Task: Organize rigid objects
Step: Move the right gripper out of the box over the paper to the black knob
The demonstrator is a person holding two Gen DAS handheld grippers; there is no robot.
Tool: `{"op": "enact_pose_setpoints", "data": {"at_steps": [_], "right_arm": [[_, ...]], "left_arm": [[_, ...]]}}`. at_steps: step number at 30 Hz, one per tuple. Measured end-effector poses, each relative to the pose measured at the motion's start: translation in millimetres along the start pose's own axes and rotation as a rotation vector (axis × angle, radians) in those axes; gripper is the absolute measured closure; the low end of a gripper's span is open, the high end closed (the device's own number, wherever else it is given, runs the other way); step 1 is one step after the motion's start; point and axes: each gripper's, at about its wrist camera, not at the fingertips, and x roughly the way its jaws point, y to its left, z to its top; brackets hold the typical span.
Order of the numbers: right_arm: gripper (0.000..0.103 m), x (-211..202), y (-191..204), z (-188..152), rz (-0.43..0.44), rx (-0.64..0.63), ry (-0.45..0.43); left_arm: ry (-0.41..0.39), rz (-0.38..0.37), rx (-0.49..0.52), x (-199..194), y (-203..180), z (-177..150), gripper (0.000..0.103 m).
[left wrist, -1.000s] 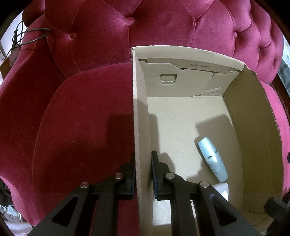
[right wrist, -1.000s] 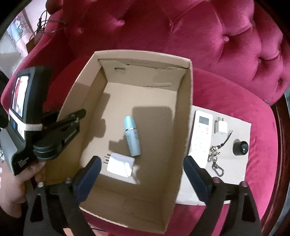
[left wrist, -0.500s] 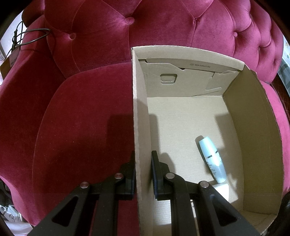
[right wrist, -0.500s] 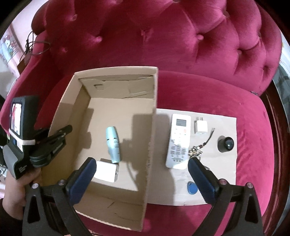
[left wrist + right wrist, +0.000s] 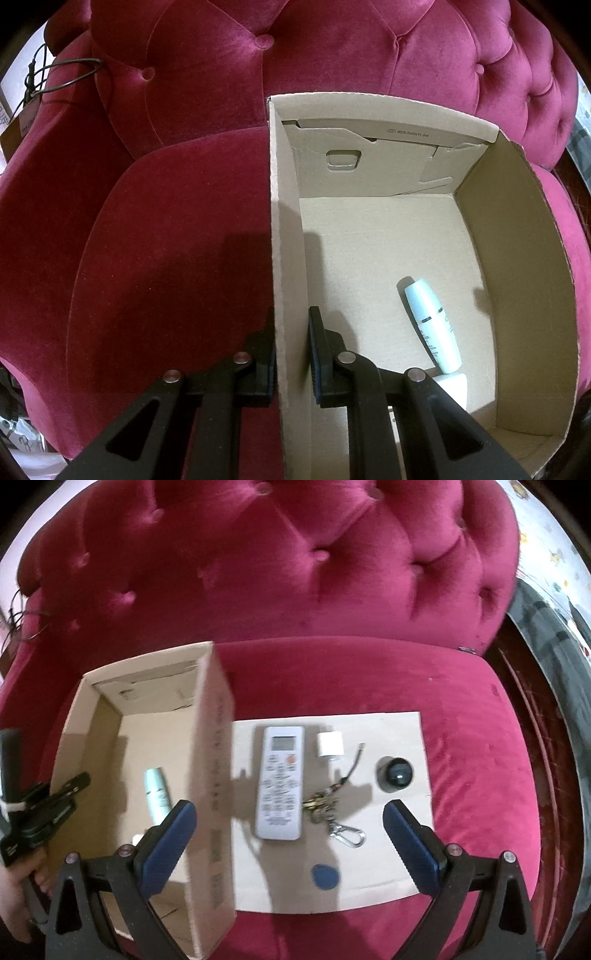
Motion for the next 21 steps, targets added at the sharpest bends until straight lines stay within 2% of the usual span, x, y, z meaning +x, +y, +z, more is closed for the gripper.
{"op": "enact_pose_setpoints", "data": {"at_steps": [21], "right_arm": [[0.000,66.6,-81.6,-4.8,-0.082,0.119,0.050]], "left_arm": [[-0.001,0.005,0.002,1.0,-1.5,-0.4,0.088]]}}
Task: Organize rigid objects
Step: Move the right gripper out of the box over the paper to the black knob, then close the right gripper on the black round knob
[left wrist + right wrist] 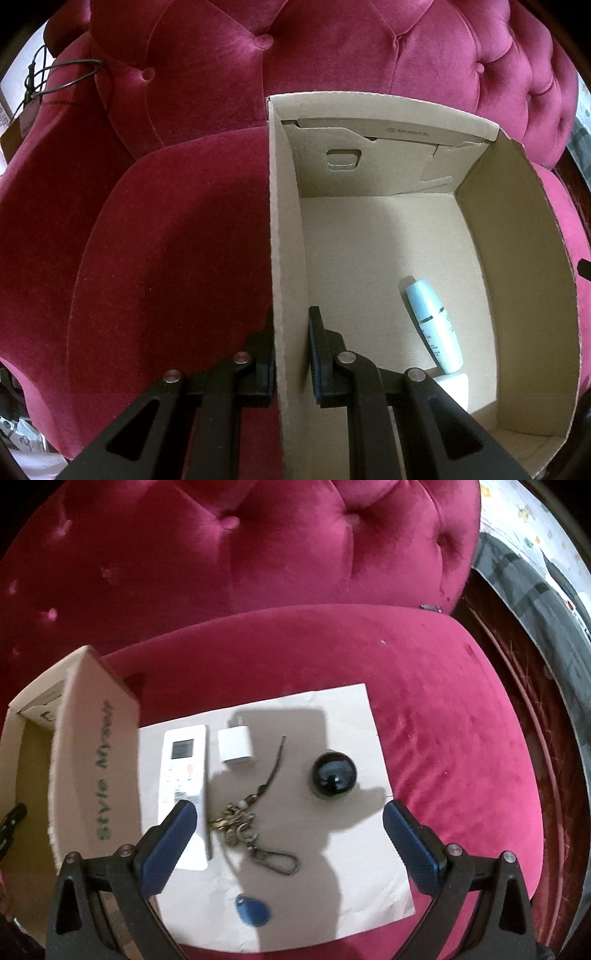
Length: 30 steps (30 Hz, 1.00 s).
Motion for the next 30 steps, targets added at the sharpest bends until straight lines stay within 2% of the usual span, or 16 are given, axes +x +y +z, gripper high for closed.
{"op": "enact_pose_setpoints", "data": {"at_steps": [10,15,18,20,30], "right_arm": [[0.004,38.7,-25.0,4.4,-0.024,0.044,0.025],[0.021,53.9,-33.4,7.6,-0.020,0.061,0.049],[0.037,61.1,-35.8,8.7,-0.005,0.070,0.057],[0.063,63.2,-35.7,9.1,0.014,0.073,0.048],[0.063,54.8,-31.8,9.9,0.007,0.063,0.035]], "left_arm": [[0.004,-0.005,-0.002,0.3,2.2,1.5,0.088],[0.005,-0.004,-0.002,0.9,2.1,1.4,0.088],[0.007,-0.007,-0.005,1.3,2.2,1.4,0.088],[0.008,-0.006,-0.004,1.6,2.0,1.6,0.088],[0.011,-0.008,-0.005,3.2,2.1,1.9,0.088]]}}
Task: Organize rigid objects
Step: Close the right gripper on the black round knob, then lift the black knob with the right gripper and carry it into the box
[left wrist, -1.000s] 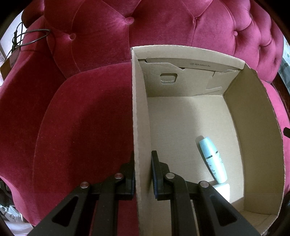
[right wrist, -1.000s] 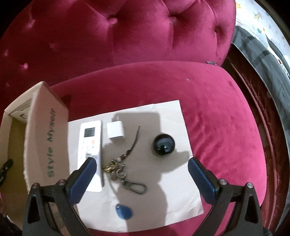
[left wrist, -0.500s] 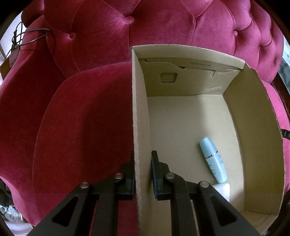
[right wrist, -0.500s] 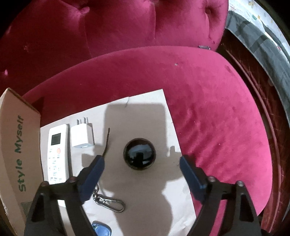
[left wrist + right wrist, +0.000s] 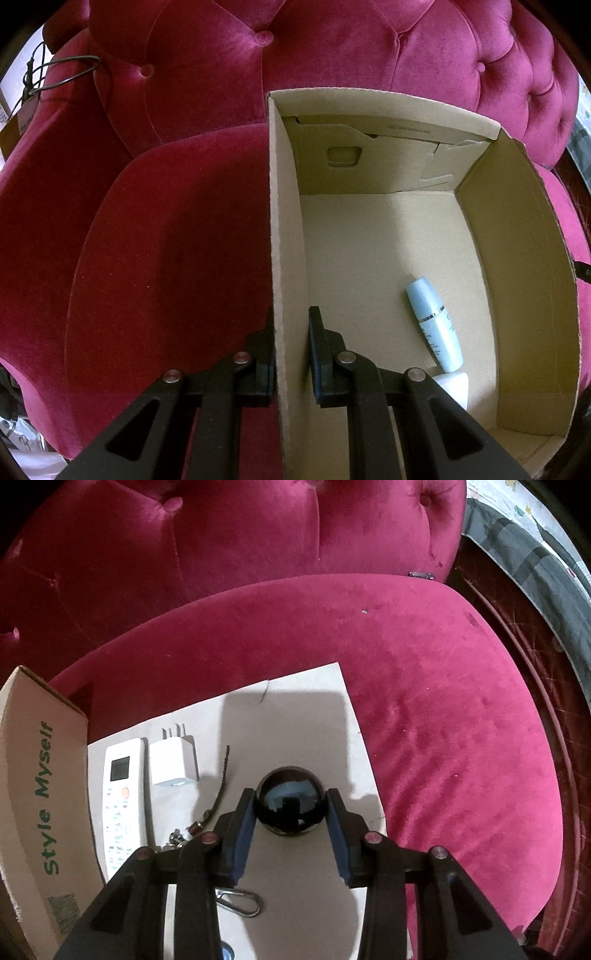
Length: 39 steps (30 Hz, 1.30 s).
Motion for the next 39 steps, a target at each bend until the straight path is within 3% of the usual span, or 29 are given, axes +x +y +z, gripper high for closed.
{"op": "enact_pose_setpoints", "data": {"at_steps": [25,39], "right_arm": [[0.063,-88.5,52.3,-4.7,-0.005,-0.093,-0.083],[0.063,-130.9,108.8,5.4,0.042,-0.199,-0.131]], "left_arm": [[-0.001,-0.002,0.001,1.3,0.4,-1.5,0.088],[-0.002,-0.012,-0.001,0.6,4.1,-1.1,0.088]]}}
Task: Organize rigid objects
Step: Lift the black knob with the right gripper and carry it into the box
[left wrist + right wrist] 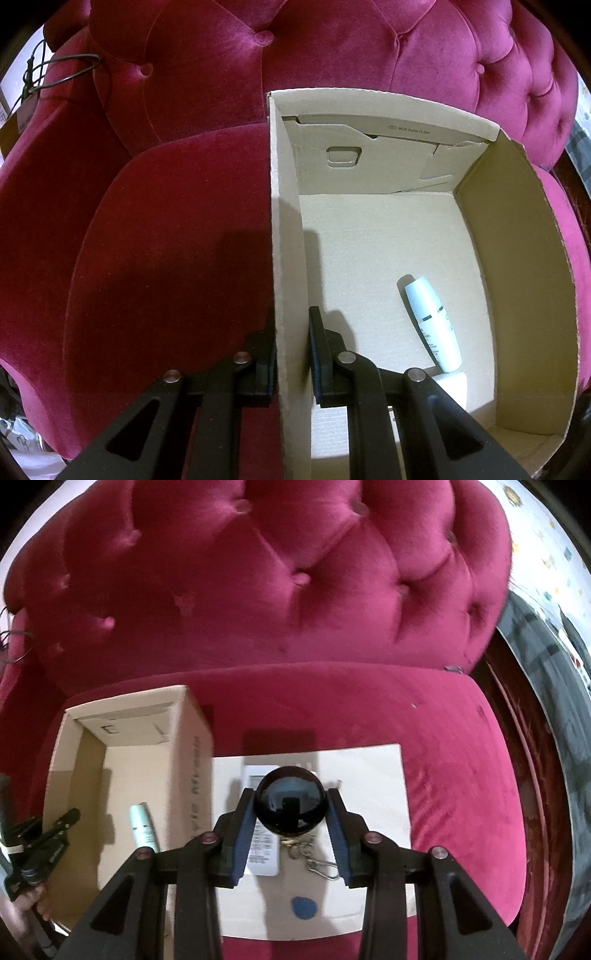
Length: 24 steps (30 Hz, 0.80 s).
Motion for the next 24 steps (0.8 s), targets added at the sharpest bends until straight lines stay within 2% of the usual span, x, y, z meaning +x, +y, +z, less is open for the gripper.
{"op": "enact_pose_setpoints", "data": {"at_steps": [13,24], "right_arm": [[0.063,-6.8,75.0,12.7,0.099,-0.126,-0.014],[0.063,10.5,127.4,7.6,0.162,-0.195,0.026]], "left_arm": [[0.001,0.004,0.003,-0.2,-0.1,0.2,0.088],[0.001,0.005,0.005,0.2,-1.2,0.2,0.088]]}}
